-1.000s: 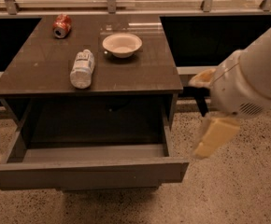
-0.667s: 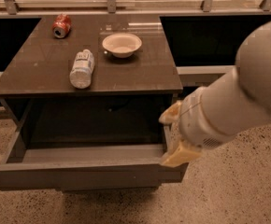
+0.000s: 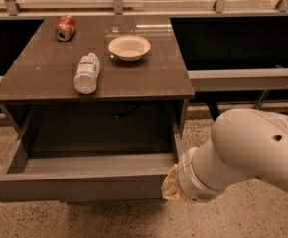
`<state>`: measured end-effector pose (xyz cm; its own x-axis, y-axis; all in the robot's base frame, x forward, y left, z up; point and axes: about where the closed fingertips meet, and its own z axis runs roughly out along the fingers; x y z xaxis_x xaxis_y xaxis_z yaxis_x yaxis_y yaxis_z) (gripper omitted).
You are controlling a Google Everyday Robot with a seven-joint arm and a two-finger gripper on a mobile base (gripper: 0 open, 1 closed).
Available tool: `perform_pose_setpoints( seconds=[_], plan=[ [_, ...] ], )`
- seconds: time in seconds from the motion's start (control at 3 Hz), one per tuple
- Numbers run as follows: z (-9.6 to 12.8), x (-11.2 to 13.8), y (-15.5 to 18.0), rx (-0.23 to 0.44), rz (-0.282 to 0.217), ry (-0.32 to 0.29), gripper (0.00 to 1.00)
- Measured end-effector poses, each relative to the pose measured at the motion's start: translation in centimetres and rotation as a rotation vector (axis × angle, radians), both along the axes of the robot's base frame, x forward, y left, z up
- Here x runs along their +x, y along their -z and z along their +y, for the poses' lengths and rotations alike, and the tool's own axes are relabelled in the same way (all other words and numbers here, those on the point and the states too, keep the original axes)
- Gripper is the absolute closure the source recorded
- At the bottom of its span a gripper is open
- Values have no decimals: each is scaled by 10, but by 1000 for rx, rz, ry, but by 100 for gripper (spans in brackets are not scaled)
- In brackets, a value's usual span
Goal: Close top drawer
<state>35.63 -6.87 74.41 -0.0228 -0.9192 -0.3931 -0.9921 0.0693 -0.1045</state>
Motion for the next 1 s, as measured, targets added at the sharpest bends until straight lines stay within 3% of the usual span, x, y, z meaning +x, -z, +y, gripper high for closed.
perform_pose_setpoints(
  seconds=[0.33,0.67,1.0],
  plan=[
    [8,1,16,-33,28,-13,100],
    [13,-1,54,-69,68,13,100],
    [17,2,89,-85,74,47,100]
  ],
)
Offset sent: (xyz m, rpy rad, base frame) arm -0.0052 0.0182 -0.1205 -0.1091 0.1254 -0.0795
